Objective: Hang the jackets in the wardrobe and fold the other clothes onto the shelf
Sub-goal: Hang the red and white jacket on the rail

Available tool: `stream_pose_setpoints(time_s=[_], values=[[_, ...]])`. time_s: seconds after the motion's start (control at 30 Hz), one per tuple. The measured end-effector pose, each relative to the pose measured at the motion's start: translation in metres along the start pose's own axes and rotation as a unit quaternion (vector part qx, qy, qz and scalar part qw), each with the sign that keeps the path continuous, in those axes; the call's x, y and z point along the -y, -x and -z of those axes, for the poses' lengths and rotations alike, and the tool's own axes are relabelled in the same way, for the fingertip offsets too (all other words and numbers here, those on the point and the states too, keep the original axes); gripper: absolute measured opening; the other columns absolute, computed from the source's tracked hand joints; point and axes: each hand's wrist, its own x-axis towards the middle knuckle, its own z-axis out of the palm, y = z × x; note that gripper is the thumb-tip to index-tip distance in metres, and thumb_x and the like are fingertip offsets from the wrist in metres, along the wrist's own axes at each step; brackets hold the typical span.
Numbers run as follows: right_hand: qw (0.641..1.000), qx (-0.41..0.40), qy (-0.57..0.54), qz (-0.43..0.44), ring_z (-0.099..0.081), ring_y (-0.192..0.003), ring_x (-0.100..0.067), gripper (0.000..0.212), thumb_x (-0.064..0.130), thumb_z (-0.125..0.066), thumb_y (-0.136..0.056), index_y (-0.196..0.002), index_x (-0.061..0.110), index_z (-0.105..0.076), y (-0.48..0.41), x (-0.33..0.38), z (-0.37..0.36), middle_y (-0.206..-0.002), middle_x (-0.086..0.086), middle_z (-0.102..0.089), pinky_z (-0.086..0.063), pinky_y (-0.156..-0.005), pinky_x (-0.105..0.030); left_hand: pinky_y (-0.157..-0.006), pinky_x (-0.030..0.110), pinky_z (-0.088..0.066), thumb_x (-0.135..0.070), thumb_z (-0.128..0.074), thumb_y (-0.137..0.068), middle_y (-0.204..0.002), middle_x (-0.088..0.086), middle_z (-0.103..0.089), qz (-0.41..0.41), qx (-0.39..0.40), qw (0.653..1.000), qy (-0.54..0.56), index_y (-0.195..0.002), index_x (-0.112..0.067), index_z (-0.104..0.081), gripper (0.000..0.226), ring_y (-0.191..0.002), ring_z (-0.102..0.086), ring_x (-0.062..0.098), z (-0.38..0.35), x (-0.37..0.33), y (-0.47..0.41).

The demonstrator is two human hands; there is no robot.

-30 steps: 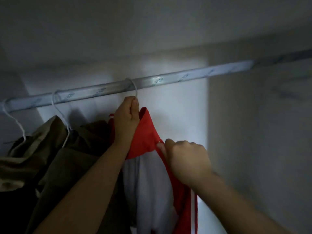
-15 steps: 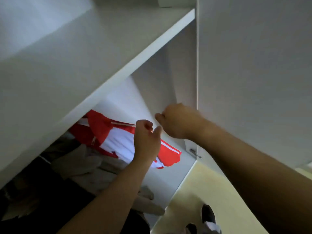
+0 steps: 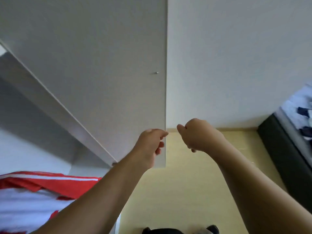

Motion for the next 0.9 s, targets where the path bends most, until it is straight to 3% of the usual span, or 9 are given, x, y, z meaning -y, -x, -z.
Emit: stream_pose_setpoints(time_s=[0.2,0.4,0.73,0.83,0.9], values=[[0.994,-0.032,-0.006,-0.106,-0.066,-0.051,-0.017,0.049,0.045,-0.032,-0.101,-0.088,0.008,-0.061,0.006,-0.175,0.056,-0.048,0.002,-0.066,-0.057,-0.062,-0.033,-0.052,0.025,-0.034,-0.009,-0.063,-0.092,-0.078,0.000,-0.051,0.005,0.092,0.994,-0.065,-0.092,-0.012,-0.061,0.004,-0.059,-0.047,0.013,-0.170,0.008,0.008],[0.972,-0.062,-0.053,-0.222,-0.063,-0.038,-0.014,0.048,0.055,-0.035,-0.098,-0.074,0.018,-0.054,0.027,-0.358,0.109,-0.041,0.008,-0.060,-0.053,-0.054,-0.029,-0.050,0.025,-0.027,-0.008,-0.062,-0.092,-0.065,-0.004,-0.047,0.067,0.173,0.979,-0.084,-0.083,-0.017,-0.058,0.013,-0.050,-0.041,0.011,-0.362,0.032,0.019],[0.930,-0.087,-0.094,-0.343,-0.065,-0.044,-0.016,0.054,0.048,-0.033,-0.102,-0.083,0.009,-0.065,0.046,-0.605,0.177,-0.044,0.003,-0.063,-0.058,-0.064,-0.034,-0.046,0.025,-0.029,-0.011,-0.060,-0.093,-0.059,-0.005,-0.046,0.124,0.296,0.929,-0.185,-0.075,-0.019,-0.052,0.022,-0.047,-0.040,0.010,-0.637,0.082,0.004],[0.913,-0.113,-0.120,-0.372,-0.068,-0.059,-0.023,0.050,0.048,-0.035,-0.102,-0.074,0.015,-0.058,0.045,-0.677,0.202,-0.059,-0.003,-0.067,-0.060,-0.073,-0.039,-0.048,0.025,-0.030,-0.013,-0.061,-0.093,-0.058,-0.006,-0.048,0.148,0.330,0.907,-0.214,-0.074,-0.018,-0.052,0.022,-0.046,-0.041,0.009,-0.727,0.099,-0.011],[0.905,-0.123,-0.126,-0.388,-0.064,-0.068,-0.025,0.045,0.046,-0.034,-0.103,-0.073,0.019,-0.053,0.041,-0.725,0.222,-0.071,-0.003,-0.063,-0.057,-0.071,-0.038,-0.049,0.025,-0.029,-0.012,-0.060,-0.093,-0.057,-0.007,-0.048,0.160,0.348,0.893,-0.236,-0.073,-0.019,-0.052,0.023,-0.046,-0.041,0.009,-0.790,0.105,-0.019]])
